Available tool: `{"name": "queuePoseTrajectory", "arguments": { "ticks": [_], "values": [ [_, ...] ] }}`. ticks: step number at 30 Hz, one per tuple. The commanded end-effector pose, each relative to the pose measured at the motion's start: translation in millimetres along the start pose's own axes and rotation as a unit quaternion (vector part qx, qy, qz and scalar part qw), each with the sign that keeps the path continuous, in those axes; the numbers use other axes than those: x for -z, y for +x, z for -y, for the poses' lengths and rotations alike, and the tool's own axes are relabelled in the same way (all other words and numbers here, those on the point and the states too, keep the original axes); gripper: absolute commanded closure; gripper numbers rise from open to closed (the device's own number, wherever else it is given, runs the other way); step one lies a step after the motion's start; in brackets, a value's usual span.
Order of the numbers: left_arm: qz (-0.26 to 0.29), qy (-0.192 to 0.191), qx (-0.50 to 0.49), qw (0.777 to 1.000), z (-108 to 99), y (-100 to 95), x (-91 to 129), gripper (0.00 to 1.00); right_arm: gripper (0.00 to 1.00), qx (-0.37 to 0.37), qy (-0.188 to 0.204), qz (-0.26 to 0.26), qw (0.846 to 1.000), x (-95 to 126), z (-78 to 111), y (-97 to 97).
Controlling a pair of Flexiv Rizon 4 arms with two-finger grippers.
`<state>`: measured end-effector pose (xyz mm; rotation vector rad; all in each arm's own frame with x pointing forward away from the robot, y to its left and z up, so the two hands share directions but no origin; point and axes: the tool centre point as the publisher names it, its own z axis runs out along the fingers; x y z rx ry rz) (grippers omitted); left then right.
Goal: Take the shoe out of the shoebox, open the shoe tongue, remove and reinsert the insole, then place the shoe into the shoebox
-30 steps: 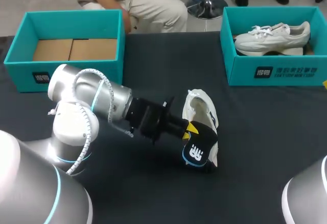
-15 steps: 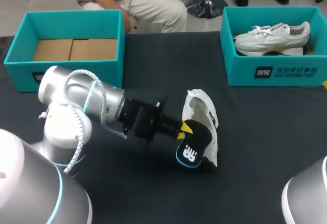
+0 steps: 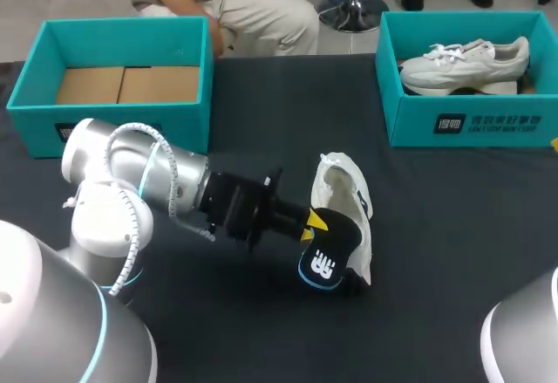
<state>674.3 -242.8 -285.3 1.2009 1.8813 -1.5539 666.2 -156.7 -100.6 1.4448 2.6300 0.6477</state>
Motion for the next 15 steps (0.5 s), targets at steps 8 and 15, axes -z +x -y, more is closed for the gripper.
{"name": "queuePoseTrajectory", "arguments": {
  "ticks": [8,15],
  "values": [
    [0.0,0.002,0.003,1.0,-7,-2.6,-14,1.0,0.0,-0.001,0.003,-0.001,1.0,0,-2.9,-1.0],
    [0.001,0.005,0.006,1.0,-11,-3.0,-23,1.0,0.0,-0.001,0.003,-0.001,1.0,0,-2.9,-1.0]
  ]
}}
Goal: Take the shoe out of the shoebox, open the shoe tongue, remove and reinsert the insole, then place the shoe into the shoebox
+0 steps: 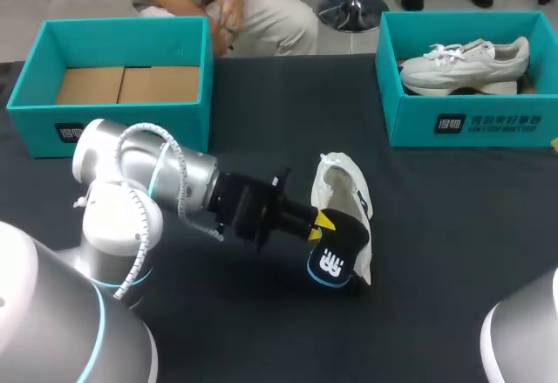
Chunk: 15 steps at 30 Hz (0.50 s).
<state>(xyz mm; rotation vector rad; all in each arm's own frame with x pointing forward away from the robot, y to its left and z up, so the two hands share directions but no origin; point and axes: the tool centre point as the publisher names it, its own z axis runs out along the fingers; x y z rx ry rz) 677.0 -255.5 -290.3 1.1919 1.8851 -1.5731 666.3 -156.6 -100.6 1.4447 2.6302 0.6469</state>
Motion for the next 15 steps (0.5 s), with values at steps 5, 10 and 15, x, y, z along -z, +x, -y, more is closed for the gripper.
{"name": "queuePoseTrajectory", "arguments": {
  "ticks": [5,10,15],
  "values": [
    [0.0,-0.001,-0.001,1.0,-12,-3.8,-15,1.0,0.0,-0.001,0.003,-0.001,1.0,0,-2.7,-1.1],
    [0.003,-0.003,-0.003,1.0,-18,-5.9,-15,1.0,0.0,-0.001,0.003,-0.001,1.0,0,-2.7,-1.1],
    [0.005,-0.001,-0.008,1.0,-22,-3.5,-14,1.0,0.0,-0.001,0.003,-0.001,1.0,0,-2.7,-1.1]
  ]
}}
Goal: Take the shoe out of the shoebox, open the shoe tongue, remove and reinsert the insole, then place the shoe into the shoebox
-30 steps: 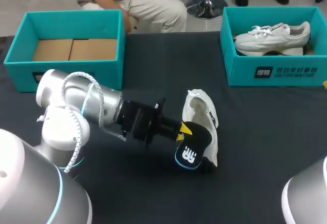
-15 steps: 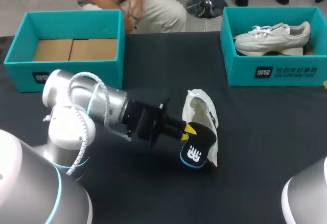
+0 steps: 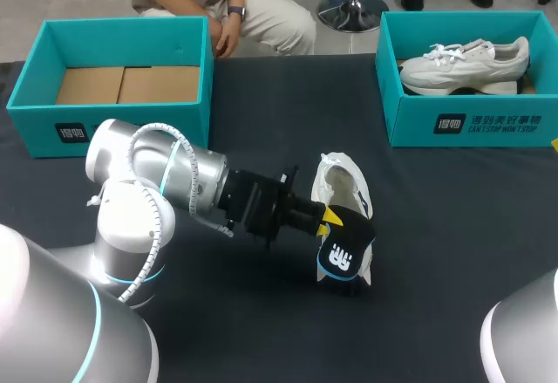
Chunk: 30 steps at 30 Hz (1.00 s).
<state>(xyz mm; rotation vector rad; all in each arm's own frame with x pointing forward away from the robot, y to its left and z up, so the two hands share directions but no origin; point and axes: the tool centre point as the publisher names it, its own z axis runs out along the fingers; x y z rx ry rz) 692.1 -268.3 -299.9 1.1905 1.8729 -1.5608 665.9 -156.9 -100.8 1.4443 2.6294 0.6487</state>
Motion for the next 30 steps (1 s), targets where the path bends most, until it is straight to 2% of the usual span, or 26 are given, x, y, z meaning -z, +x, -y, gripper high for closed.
{"name": "queuePoseTrajectory", "arguments": {
  "ticks": [1,23,30],
  "values": [
    [0.001,0.003,-0.002,1.0,-4,2.6,-2,1.0,0.0,-0.001,0.004,-0.001,1.0,0,-3.3,-0.9],
    [0.0,-0.001,-0.009,1.0,-16,9.1,0,1.0,0.0,-0.001,0.004,-0.001,1.0,0,-3.3,-0.9],
    [0.002,-0.003,-0.015,1.0,-27,11.3,0,1.0,0.0,-0.001,0.004,-0.001,1.0,0,-3.3,-0.9]
  ]
}}
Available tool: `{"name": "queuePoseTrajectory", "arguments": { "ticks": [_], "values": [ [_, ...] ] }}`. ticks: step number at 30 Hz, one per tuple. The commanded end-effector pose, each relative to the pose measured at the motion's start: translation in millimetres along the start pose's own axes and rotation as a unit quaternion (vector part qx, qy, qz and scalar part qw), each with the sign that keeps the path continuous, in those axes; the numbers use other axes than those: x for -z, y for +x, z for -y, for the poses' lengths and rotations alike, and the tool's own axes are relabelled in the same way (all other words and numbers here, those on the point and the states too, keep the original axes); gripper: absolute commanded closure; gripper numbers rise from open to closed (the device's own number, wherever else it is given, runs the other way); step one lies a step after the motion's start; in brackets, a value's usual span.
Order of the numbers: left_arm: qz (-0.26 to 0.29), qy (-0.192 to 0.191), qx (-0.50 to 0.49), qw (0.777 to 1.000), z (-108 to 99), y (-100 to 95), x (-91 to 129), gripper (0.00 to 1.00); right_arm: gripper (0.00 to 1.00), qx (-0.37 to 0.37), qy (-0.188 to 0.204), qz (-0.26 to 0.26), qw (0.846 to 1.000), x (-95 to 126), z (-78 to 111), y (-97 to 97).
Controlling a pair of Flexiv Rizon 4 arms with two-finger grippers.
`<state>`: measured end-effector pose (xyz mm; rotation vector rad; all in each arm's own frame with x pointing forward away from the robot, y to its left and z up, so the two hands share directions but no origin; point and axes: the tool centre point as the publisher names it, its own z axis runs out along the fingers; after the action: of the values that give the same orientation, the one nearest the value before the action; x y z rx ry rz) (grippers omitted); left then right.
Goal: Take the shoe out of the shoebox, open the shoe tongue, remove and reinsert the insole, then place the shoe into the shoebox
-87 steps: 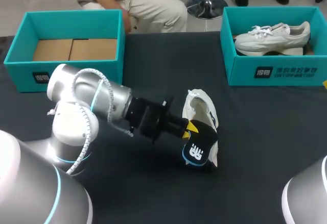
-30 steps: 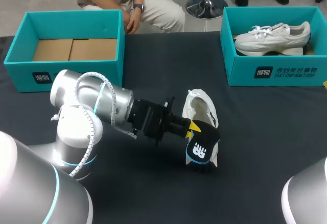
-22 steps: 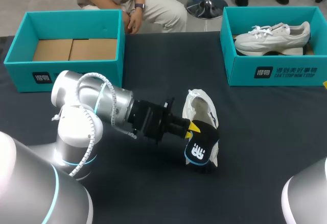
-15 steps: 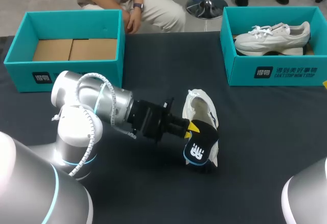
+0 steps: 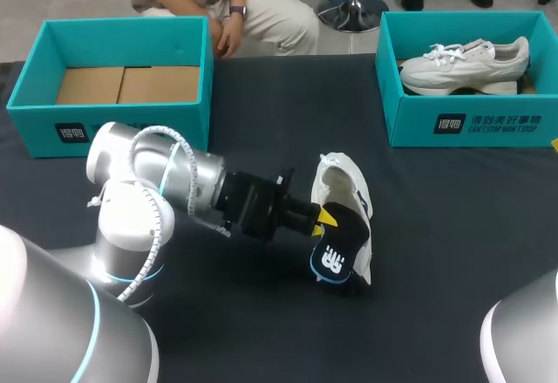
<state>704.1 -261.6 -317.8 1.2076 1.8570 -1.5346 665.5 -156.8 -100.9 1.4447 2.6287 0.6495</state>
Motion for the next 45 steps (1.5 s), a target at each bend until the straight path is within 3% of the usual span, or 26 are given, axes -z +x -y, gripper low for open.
{"name": "queuePoseTrajectory", "arguments": {
  "ticks": [1,25,45],
  "values": [
    [0.004,0.002,-0.001,1.0,-8,2.0,-4,1.0,0.0,-0.001,0.004,-0.001,1.0,0,-3.6,-1.3],
    [0.022,0.002,-0.049,0.999,-38,-7.5,-14,1.0,0.0,-0.001,0.004,-0.001,1.0,0,-3.6,-1.3],
    [0.015,-0.027,-0.055,0.998,-58,-6.7,-15,1.0,0.0,-0.001,0.004,-0.001,1.0,0,-3.6,-1.3]
  ]
}}
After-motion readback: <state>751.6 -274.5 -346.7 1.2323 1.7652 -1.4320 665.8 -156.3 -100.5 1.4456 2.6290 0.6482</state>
